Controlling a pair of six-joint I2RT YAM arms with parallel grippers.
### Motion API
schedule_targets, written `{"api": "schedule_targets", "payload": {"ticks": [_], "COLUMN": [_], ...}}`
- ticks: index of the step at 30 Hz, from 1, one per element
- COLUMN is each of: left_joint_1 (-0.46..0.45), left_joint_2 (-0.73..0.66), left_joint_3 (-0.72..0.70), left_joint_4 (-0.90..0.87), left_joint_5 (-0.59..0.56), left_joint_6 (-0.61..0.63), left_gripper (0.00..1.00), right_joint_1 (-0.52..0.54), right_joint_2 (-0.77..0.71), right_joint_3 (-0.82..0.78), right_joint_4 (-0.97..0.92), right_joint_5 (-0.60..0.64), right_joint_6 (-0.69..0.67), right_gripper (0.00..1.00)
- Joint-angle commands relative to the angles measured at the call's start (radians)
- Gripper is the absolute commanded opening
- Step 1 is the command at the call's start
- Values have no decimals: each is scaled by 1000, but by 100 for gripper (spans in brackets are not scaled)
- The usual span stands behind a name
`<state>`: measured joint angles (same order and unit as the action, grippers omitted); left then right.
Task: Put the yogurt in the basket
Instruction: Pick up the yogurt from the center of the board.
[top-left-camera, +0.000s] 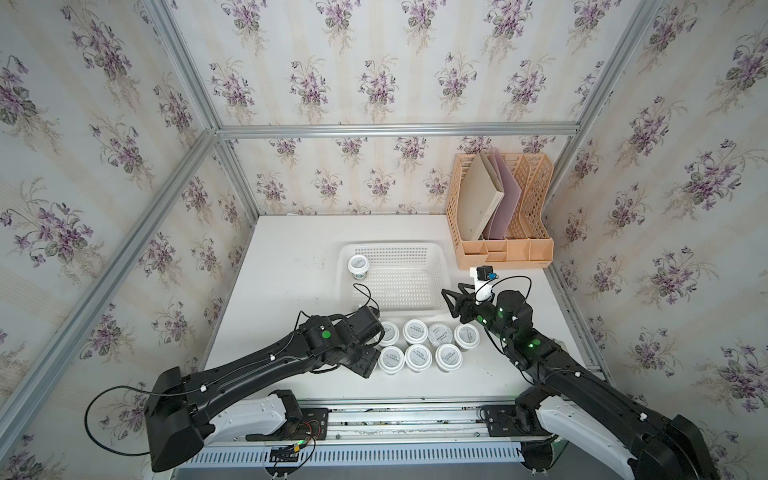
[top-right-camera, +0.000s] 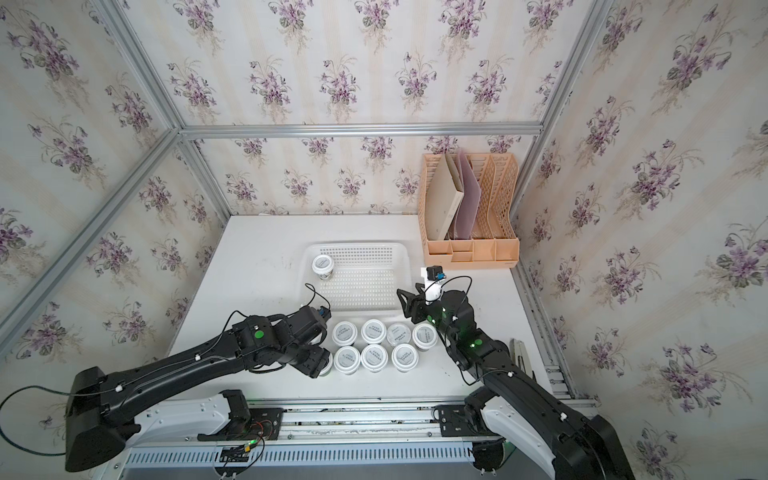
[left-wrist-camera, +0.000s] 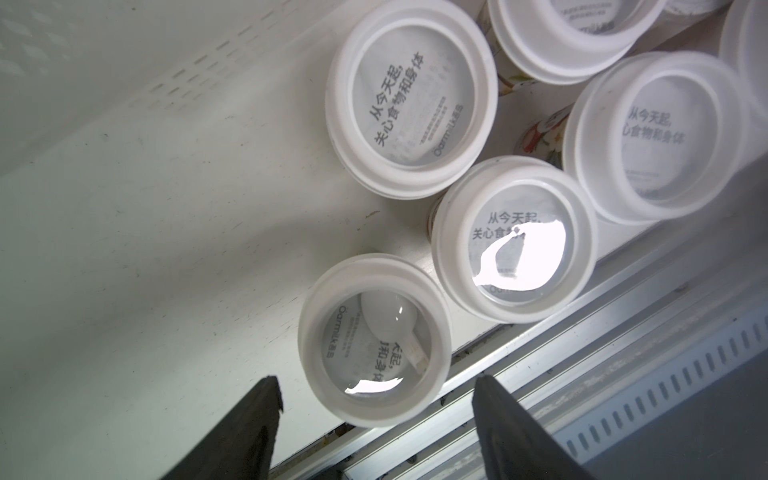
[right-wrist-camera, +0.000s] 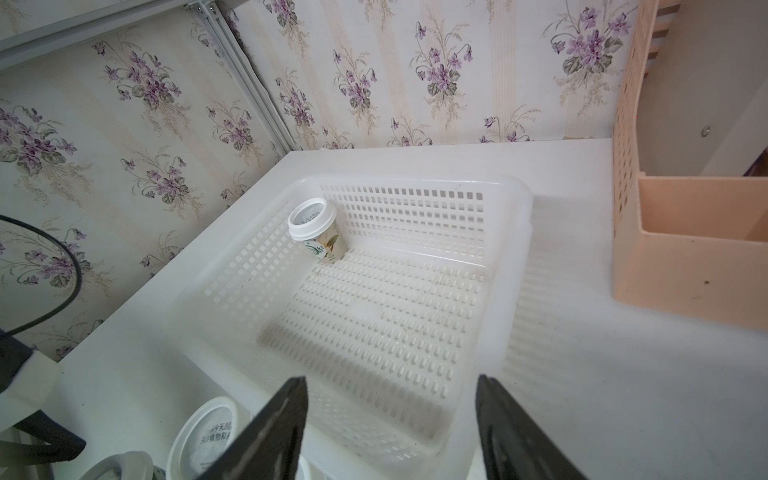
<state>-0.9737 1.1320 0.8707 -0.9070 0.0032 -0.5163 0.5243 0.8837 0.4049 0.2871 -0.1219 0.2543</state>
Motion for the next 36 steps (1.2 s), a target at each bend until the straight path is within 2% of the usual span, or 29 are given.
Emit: {"api": "schedule_targets", "payload": {"ticks": [1,16,36], "left_joint_1": [-5,-23,-22], "left_joint_2": [0,39,101], "left_joint_3": [11,35,-1], "left_joint_4": [-25,-43,-6], "left_joint_5": [-3,14,-26], "left_joint_6": [-6,-4,1], "left_gripper": [78,78,79], "right_joint_1": [2,2,2], "right_joint_2": [1,13,15], "right_joint_3": [9,15,17], "right_joint_4": [11,7,7], "right_joint_5": [4,1,1], "right_joint_6": [-9,-9,-9], "right_gripper": [69,69,69]}}
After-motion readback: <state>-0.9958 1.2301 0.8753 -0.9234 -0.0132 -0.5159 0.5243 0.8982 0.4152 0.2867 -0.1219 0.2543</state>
